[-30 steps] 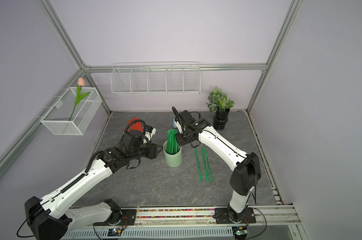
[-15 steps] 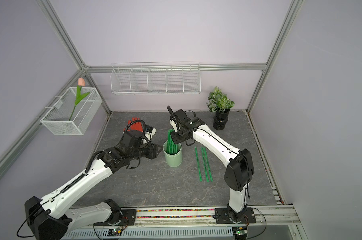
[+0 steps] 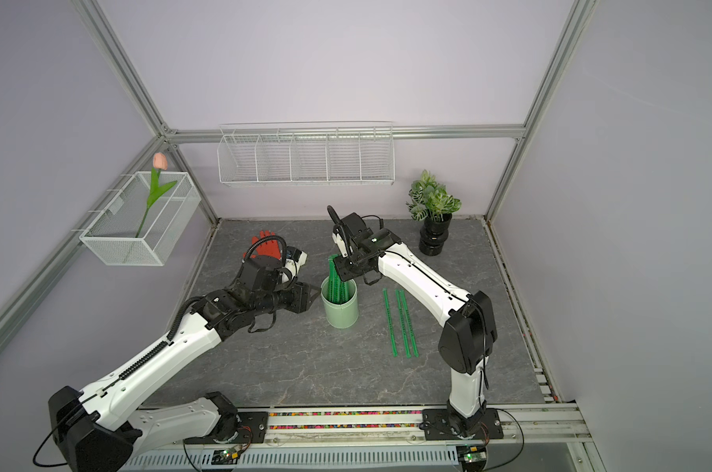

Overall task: Take the straws out of the storage container
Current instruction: Pick up the straw from the container.

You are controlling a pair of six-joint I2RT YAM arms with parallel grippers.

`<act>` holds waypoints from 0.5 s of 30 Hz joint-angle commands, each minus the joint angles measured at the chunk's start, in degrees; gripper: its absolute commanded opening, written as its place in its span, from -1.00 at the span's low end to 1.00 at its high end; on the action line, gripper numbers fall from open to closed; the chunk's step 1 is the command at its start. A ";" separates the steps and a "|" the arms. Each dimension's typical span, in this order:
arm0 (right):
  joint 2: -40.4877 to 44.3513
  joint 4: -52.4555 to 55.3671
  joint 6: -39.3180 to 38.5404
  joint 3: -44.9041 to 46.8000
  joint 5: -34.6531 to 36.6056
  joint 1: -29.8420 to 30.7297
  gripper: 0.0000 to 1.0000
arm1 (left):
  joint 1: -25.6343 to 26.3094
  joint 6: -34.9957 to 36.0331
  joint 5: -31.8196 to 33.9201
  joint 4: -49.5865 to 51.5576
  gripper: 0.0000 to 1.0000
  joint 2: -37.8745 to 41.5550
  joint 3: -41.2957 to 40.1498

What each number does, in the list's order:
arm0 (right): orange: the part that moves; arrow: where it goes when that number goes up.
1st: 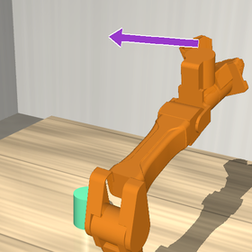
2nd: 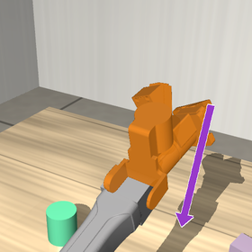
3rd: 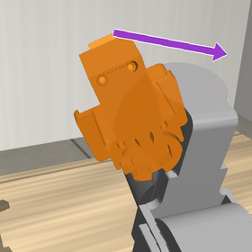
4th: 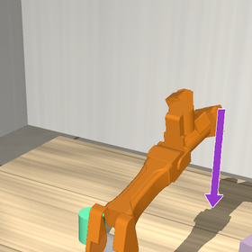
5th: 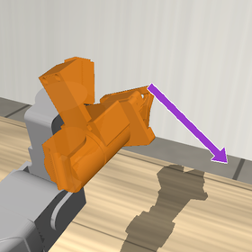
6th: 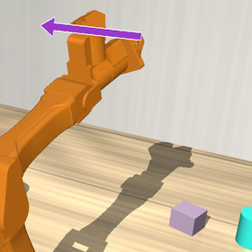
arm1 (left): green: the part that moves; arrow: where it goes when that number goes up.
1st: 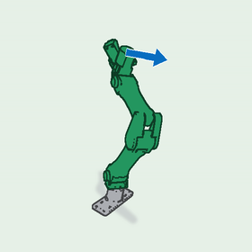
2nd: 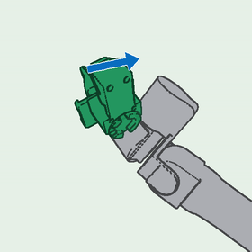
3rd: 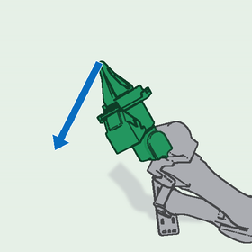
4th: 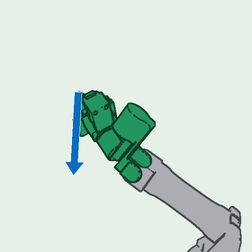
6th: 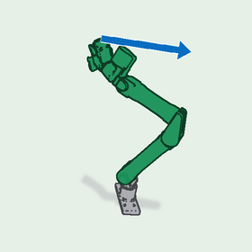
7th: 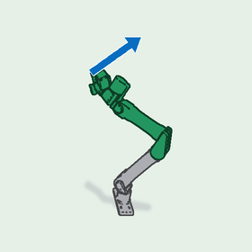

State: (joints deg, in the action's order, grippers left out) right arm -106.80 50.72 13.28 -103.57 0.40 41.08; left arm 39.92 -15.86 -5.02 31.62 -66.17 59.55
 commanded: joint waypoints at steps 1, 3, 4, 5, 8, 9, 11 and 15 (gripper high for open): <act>0.09 0.82 -0.12 -1.20 -0.57 0.16 -0.71 | 0.13 -0.09 -0.55 -0.06 0.06 0.01 1.23; 0.64 1.30 -0.20 -1.20 -0.75 0.14 -0.72 | 0.16 -0.14 -0.69 -0.07 0.06 -0.01 1.23; 0.95 1.63 -0.19 -1.16 -0.84 0.21 -0.73 | 0.16 -0.13 -0.70 -0.06 0.06 -0.02 1.18; 1.32 1.92 -0.40 -1.09 -0.90 0.23 -0.74 | 0.16 -0.14 -0.69 -0.06 0.06 -0.10 1.18; 2.24 3.17 -0.72 -1.08 -0.61 0.56 -0.75 | 0.16 -0.12 -0.77 -0.07 0.06 -0.10 1.18; 2.51 3.61 -0.89 -1.11 -0.57 0.64 -0.75 | 0.16 -0.13 -0.81 -0.06 0.06 -0.09 1.19; 3.24 3.75 -1.19 -1.06 -0.41 0.84 -0.75 | 0.16 -0.13 -0.83 -0.15 0.06 -0.11 1.18; 4.54 6.20 -1.56 -1.10 -0.77 1.28 -0.76 | 0.12 -0.14 -0.87 -0.15 0.06 -0.11 1.27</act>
State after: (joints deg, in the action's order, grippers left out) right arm -105.56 54.04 12.80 -103.61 0.14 41.74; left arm 39.92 -15.86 -5.21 31.62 -66.17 59.55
